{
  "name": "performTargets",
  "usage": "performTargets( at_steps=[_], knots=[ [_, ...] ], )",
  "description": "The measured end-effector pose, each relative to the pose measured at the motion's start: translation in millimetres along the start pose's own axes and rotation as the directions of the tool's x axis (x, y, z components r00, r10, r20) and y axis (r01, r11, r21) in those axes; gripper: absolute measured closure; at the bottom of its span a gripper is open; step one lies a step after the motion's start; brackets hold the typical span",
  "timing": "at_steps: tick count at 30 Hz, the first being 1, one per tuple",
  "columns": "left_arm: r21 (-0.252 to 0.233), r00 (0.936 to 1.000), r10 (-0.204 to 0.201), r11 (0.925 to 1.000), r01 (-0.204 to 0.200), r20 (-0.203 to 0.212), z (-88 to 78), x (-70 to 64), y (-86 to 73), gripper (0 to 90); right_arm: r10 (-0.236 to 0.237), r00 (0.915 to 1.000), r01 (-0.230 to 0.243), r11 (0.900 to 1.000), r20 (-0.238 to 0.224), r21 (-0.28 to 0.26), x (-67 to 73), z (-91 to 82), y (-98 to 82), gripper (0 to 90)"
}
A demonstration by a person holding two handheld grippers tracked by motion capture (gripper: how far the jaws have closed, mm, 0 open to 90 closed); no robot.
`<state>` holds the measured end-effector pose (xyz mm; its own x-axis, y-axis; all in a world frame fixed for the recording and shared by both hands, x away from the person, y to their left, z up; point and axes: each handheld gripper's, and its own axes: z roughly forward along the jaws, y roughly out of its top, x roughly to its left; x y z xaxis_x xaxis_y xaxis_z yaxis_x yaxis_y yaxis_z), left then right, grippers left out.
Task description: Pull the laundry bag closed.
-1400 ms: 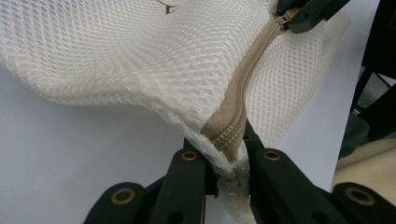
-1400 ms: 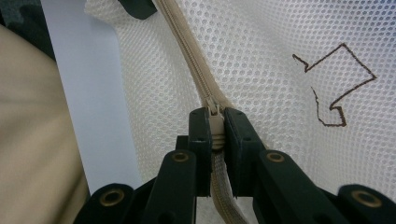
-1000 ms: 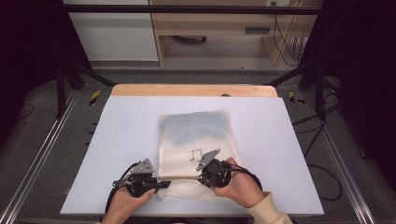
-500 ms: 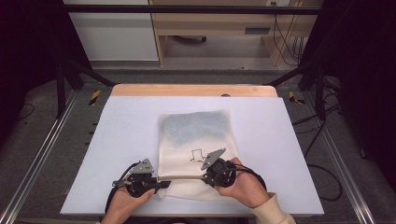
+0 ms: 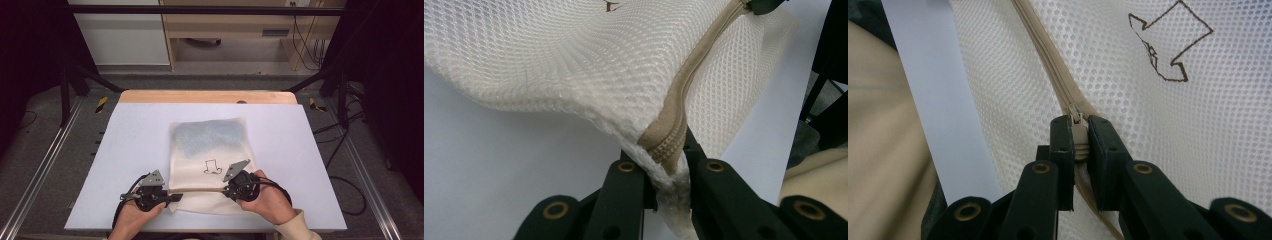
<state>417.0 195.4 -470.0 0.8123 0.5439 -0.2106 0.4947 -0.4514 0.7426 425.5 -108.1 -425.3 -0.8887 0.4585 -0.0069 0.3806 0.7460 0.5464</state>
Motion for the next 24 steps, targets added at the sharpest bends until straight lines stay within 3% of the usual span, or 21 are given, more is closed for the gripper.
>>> performTargets(
  at_steps=[24],
  knots=[
    [0.005,0.9999,0.008,1.0000,-0.008,-0.006,0.1,-0.9,0.1,85.1,0.061,0.9981,-0.061,0.998,0.008,-0.025,-5.3,-10.5,-24.2,81.9]
  ],
)
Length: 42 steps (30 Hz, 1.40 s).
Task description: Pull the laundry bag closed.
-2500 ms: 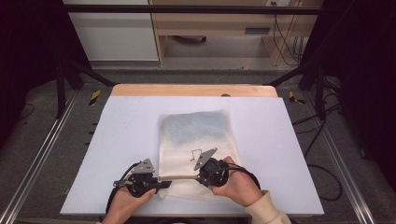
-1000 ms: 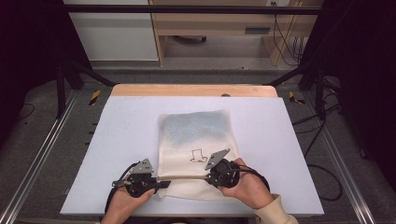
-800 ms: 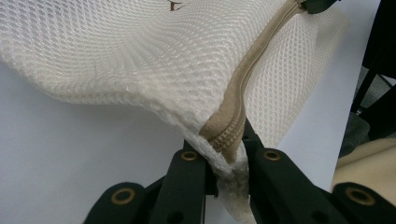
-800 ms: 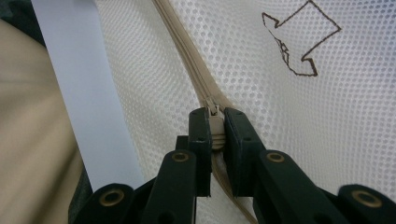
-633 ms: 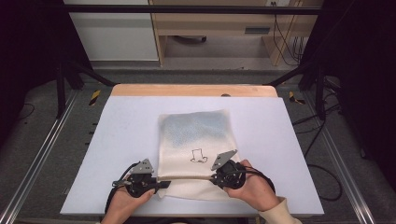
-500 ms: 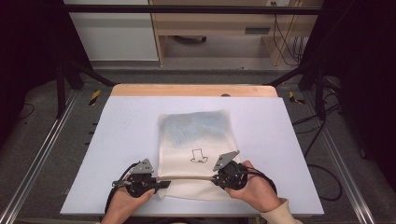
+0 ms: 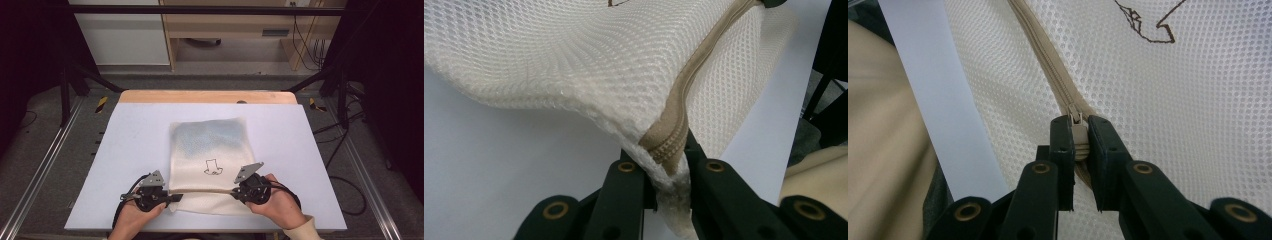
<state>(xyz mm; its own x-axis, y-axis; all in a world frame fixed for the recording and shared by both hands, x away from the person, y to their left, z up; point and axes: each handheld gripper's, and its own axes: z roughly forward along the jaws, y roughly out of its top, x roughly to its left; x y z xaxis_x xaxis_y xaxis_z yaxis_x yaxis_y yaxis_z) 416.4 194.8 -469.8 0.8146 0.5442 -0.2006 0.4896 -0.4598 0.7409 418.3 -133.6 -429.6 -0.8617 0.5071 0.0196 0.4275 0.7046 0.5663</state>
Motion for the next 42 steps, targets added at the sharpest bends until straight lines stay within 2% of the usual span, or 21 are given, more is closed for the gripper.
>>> performTargets(
  at_steps=[20,25,30,31,42],
  knots=[
    [-0.002,1.0000,0.007,1.0000,-0.007,-0.008,-0.8,-0.4,0.2,85.1,0.024,0.9996,-0.024,1.000,0.017,-0.013,-4.2,-7.0,-9.7,81.9],
    [-0.005,0.9999,0.006,1.0000,-0.006,-0.011,-2.2,-0.1,0.3,85.1,0.027,0.9989,-0.027,1.000,0.037,-0.011,-6.2,-9.5,-14.0,81.9],
    [-0.001,1.0000,0.000,1.0000,0.000,-0.010,-2.1,1.1,-0.1,85.1,0.049,0.9979,-0.049,0.999,0.043,-0.012,-8.8,-12.1,-19.1,81.9],
    [-0.002,1.0000,-0.001,1.0000,0.001,-0.010,-1.9,1.0,-0.3,85.1,0.038,0.9983,-0.038,0.999,0.043,-0.013,-9.6,-12.3,-19.6,81.9],
    [-0.007,0.9999,0.003,1.0000,-0.003,-0.010,-3.2,0.5,0.3,85.1,0.051,0.9973,-0.050,0.999,0.052,-0.016,-11.3,-16.2,-24.5,81.9]
  ],
)
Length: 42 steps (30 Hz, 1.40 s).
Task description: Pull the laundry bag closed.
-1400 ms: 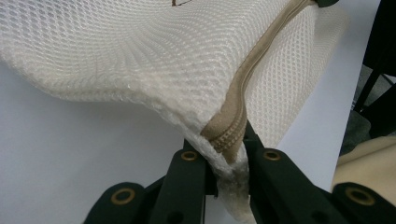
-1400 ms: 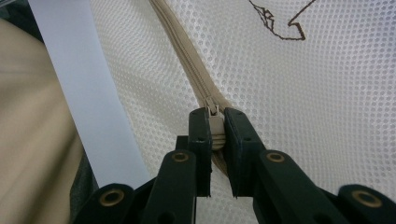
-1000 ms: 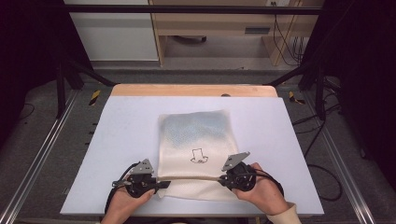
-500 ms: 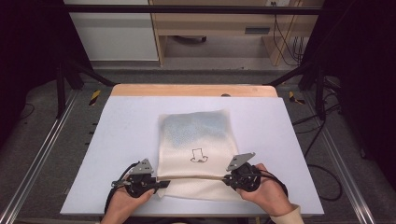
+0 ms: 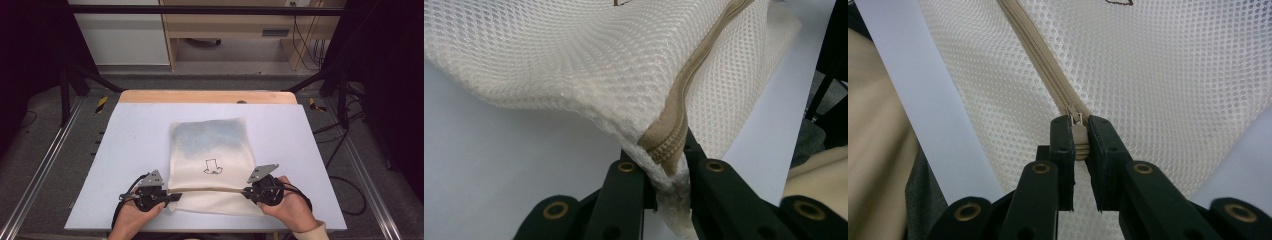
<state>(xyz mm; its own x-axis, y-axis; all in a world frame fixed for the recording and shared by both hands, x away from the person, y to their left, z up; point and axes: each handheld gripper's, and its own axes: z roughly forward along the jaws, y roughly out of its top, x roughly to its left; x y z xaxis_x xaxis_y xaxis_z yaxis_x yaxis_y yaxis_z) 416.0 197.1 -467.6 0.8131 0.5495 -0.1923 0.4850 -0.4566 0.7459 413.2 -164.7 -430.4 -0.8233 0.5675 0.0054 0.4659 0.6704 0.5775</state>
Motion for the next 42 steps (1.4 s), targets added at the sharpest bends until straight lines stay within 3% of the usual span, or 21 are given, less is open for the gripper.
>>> performTargets(
  at_steps=[36,42],
  knots=[
    [-0.011,1.0000,-0.003,0.9999,0.003,-0.008,-3.8,1.8,0.5,85.1,0.026,0.9997,-0.026,1.000,0.001,-0.004,-4.2,-4.5,-13.1,81.9],
    [-0.012,0.9999,-0.003,0.9999,0.003,-0.013,-4.5,3.1,0.7,85.1,0.040,0.9991,-0.040,0.999,0.014,0.016,-6.9,-3.4,-17.5,81.9]
  ],
)
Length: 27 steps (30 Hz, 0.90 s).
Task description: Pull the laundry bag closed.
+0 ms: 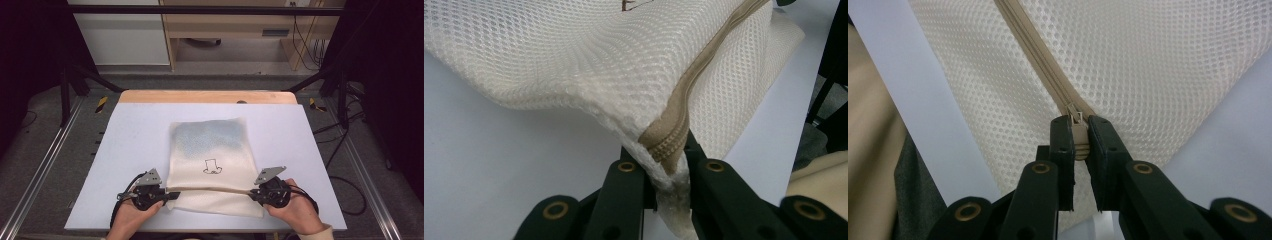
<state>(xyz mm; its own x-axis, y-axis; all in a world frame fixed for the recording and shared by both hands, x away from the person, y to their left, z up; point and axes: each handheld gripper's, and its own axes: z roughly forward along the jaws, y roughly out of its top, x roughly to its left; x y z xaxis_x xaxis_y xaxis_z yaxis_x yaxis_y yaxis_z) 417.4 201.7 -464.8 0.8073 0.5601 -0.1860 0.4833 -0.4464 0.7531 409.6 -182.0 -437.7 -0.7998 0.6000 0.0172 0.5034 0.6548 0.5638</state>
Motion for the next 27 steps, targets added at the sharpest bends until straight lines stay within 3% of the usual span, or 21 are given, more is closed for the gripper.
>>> performTargets(
  at_steps=[27],
  knots=[
    [-0.004,0.9997,0.005,1.0000,-0.005,-0.023,-4.1,3.7,0.7,85.1,0.020,0.9998,-0.020,1.000,0.002,0.005,-4.2,-1.3,-7.3,81.9]
  ],
)
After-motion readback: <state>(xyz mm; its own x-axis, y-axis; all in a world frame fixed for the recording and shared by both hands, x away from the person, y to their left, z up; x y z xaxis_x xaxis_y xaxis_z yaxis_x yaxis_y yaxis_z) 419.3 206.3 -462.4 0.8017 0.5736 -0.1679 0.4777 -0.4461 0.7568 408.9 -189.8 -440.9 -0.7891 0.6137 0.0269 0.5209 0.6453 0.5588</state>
